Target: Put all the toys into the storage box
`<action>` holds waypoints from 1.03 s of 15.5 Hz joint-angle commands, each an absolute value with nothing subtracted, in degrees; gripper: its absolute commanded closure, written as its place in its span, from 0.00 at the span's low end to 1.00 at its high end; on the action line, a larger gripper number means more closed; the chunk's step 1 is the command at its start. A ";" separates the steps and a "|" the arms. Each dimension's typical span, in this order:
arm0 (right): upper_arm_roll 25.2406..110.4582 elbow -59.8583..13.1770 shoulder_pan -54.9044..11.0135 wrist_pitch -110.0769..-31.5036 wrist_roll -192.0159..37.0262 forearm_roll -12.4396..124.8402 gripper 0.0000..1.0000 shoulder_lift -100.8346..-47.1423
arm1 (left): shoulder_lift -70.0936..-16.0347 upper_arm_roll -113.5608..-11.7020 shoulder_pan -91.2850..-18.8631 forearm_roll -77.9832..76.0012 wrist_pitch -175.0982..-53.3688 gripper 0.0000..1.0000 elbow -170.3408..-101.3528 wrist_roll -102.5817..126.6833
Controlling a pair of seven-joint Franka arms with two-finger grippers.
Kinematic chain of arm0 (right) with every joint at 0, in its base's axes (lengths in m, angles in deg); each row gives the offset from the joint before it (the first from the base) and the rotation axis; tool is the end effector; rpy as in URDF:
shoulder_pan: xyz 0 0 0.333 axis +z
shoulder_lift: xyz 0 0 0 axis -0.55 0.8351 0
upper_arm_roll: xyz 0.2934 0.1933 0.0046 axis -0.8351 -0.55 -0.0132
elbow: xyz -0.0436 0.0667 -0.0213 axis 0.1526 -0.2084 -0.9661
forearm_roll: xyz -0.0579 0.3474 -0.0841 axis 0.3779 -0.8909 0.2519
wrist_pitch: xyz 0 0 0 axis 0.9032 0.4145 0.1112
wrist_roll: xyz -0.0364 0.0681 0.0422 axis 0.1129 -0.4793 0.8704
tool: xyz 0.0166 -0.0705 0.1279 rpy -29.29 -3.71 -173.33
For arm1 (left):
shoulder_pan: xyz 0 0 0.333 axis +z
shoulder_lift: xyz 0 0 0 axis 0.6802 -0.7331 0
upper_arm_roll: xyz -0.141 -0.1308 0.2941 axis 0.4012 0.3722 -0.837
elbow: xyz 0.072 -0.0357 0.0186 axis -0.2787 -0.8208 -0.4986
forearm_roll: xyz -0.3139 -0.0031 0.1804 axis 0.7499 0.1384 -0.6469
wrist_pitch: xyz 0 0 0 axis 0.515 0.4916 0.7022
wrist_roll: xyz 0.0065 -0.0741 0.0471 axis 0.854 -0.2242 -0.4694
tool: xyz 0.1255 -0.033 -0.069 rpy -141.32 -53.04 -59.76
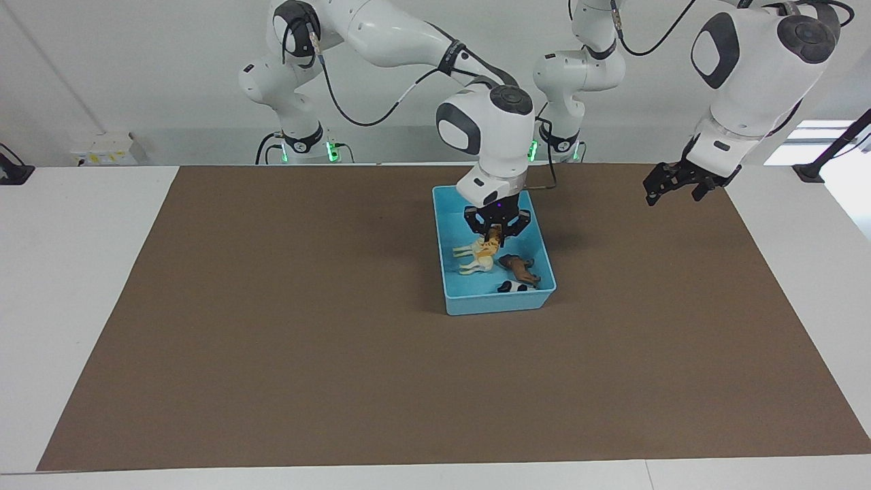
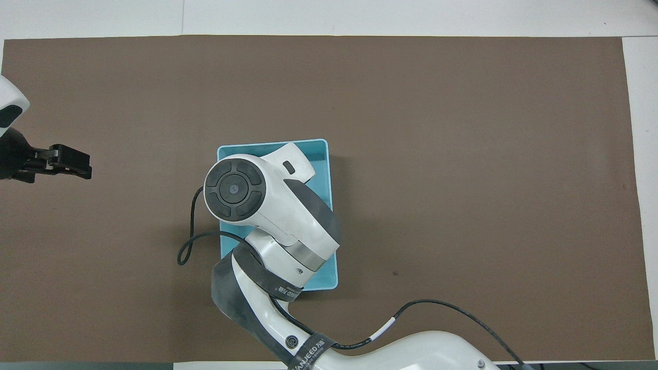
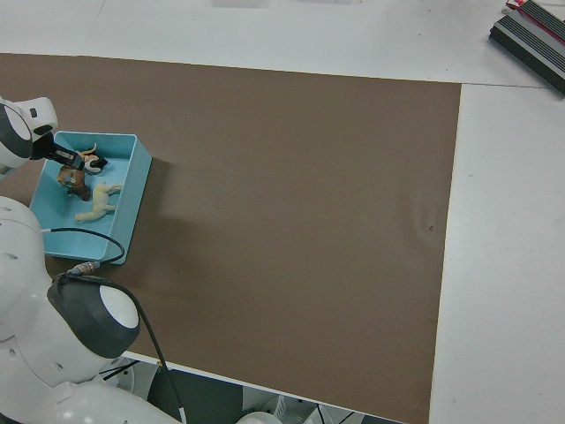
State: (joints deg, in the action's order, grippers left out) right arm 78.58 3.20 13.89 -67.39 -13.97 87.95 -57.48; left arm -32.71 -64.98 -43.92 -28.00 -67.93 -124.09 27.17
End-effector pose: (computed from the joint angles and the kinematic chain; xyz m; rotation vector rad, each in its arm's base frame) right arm 0.5125 0.5003 0.4155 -3.0886 0.2884 -0.1512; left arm 0.5144 -0.0113 0.5701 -3.1056 0.0423 0.1342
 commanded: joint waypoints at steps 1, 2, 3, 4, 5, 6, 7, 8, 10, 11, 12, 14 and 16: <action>78.65 1.66 13.39 -68.07 -10.62 88.37 0.00 -58.92 | -34.23 -64.60 -43.21 -27.18 -65.68 0.00 -121.66 29.78; 78.91 1.92 13.30 -67.46 -9.91 88.37 0.00 -58.92 | -34.32 -64.60 -43.30 -27.27 -66.20 0.00 -121.66 29.78; 79.09 2.27 13.13 -66.14 -9.91 88.37 0.00 -58.92 | -34.06 -64.60 -43.21 -27.18 -67.07 0.00 -122.53 29.87; 79.27 2.80 12.86 -64.65 -9.82 88.37 0.00 -59.01 | -33.54 -64.60 -43.21 -27.27 -68.04 0.00 -124.19 29.87; 79.79 3.24 12.25 -63.33 -9.99 88.46 0.00 -59.96 | -33.01 -64.60 -43.38 -27.27 -68.40 0.00 -124.99 29.95; 81.54 3.24 11.81 -62.97 -10.52 88.37 0.00 -62.24 | -32.83 -64.52 -43.82 -27.27 -68.57 0.00 -125.43 30.04; 83.03 2.98 10.76 -62.71 -11.57 88.28 0.00 -64.00 | -32.83 -64.43 -44.09 -27.27 -68.57 0.00 -125.61 29.52; 83.14 2.63 8.58 -61.75 -15.58 88.02 0.00 -66.02 | -32.74 -64.34 -44.09 -27.27 -68.57 0.00 -125.53 29.25; 83.40 2.63 4.01 -57.71 -29.70 87.93 0.00 -68.75 | -32.39 -64.34 -44.00 -27.27 -68.57 0.00 -125.53 29.25; 83.49 2.54 1.55 -56.65 -36.29 87.93 0.00 -69.89 | -32.39 -64.34 -43.83 -27.27 -68.57 0.00 -125.53 29.16; 83.49 2.45 -1.70 -55.25 -43.23 87.93 0.00 -70.95 | -32.30 -64.34 -43.82 -27.27 -68.57 0.00 -125.44 29.16; 83.40 2.01 -8.03 -53.39 -55.99 87.58 0.00 -72.71 | -32.30 -64.34 -44.00 -27.27 -68.49 0.00 -125.44 29.25; 83.40 1.58 -13.40 -52.08 -63.58 87.58 0.00 -74.29 | -32.30 -64.34 -43.83 -27.27 -68.40 0.00 -125.44 29.25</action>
State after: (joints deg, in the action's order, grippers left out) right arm 84.32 3.69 -8.90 -52.91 -56.16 87.96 -72.12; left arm -33.29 -64.23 -43.97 -27.76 -67.85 -124.55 28.96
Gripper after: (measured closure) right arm 0.000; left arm 0.000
